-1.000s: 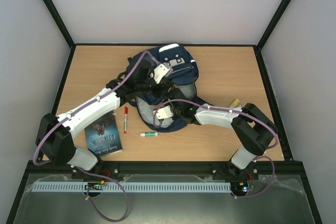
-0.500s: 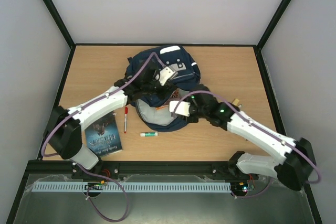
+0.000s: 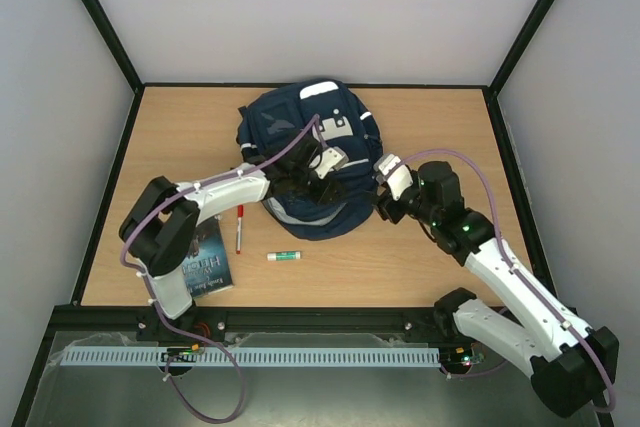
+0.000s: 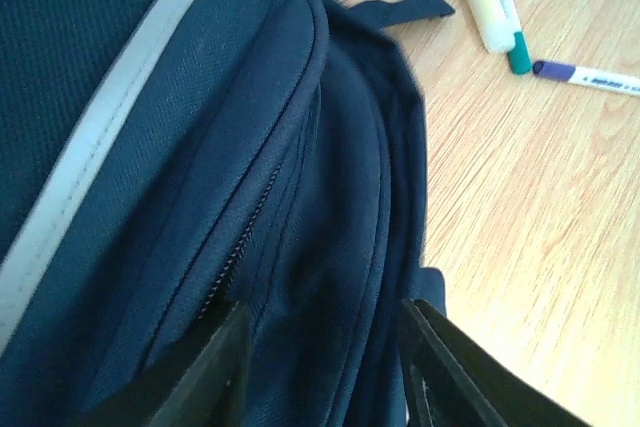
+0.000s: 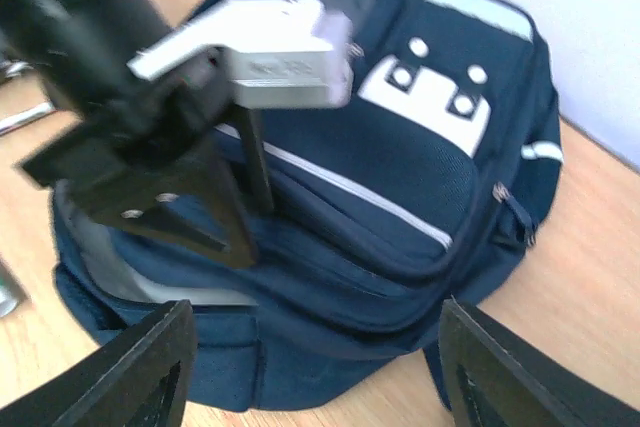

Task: Pack the student bag
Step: Place the book in the student bag, then adjust the student bag at the center of the board, then move the stationery to the center of the board.

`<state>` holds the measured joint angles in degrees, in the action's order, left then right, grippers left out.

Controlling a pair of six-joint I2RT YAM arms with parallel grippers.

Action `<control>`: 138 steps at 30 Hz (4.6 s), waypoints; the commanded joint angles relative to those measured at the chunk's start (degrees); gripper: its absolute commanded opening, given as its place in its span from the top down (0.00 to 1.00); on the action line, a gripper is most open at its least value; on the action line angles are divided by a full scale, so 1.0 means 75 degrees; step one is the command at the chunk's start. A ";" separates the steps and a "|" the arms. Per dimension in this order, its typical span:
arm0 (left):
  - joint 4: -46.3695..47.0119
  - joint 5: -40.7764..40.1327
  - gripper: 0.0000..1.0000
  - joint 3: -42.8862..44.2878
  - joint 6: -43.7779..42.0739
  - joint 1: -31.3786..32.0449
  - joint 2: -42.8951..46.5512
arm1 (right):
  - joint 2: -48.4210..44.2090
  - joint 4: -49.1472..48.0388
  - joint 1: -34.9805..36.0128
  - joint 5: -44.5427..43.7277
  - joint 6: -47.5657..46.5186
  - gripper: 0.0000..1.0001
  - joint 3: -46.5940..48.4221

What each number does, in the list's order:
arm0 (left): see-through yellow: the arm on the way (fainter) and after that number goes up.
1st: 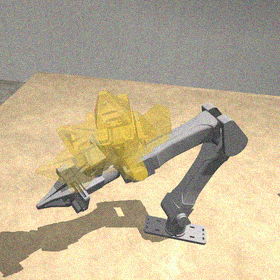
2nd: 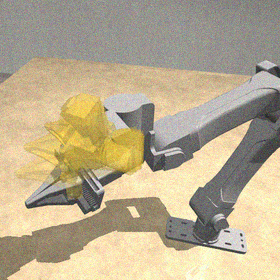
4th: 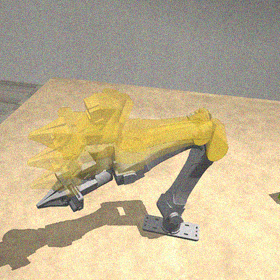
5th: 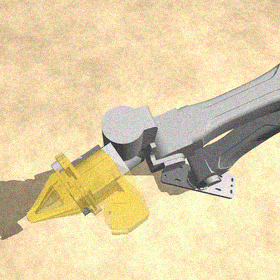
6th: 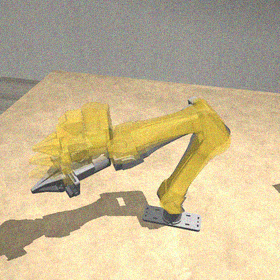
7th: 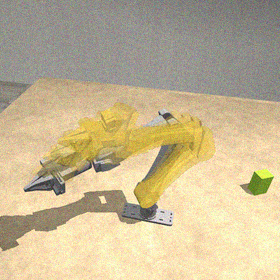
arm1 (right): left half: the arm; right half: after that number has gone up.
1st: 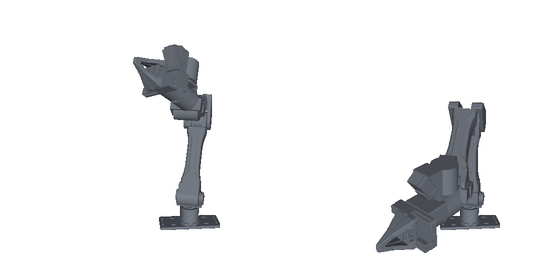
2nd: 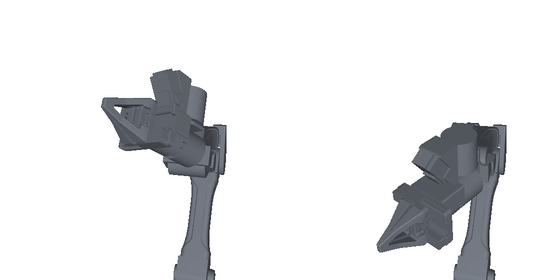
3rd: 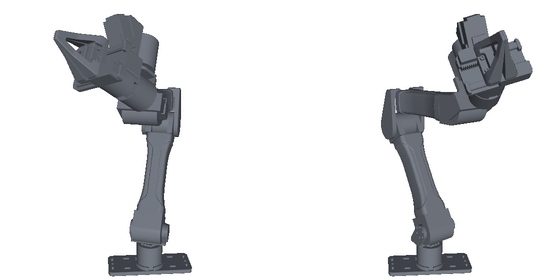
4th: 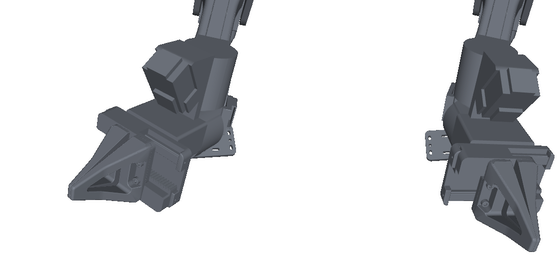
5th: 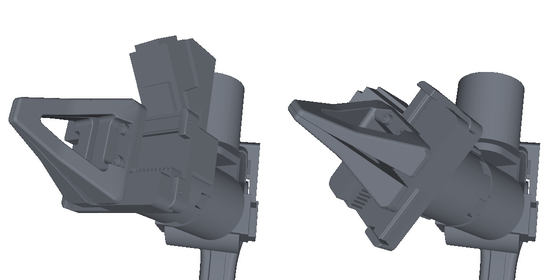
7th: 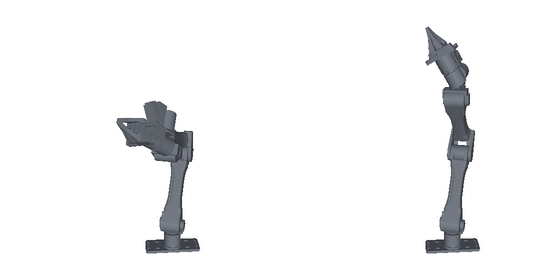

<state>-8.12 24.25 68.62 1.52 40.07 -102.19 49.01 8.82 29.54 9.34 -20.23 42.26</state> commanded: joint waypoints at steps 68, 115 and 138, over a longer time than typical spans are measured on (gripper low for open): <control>-0.1191 -0.2499 0.01 0.1672 0.3656 -0.2228 -0.0478 | 0.0314 -0.0602 -0.0142 -0.0499 0.0529 0.20 -0.0760; -0.3218 -0.3124 0.19 -0.3029 0.3731 -0.1771 0.1886 | 0.0251 -0.0380 -0.0143 -0.0140 0.0272 0.19 -0.0771; -0.3888 -0.3682 0.16 -0.2336 0.5027 0.0509 0.2571 | 0.0332 -0.0342 -0.0142 -0.0036 0.0248 0.19 -0.0777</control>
<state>-30.70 3.86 47.90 36.60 44.23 -87.59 51.48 4.95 28.71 8.08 -18.02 37.04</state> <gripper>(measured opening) 0.809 0.812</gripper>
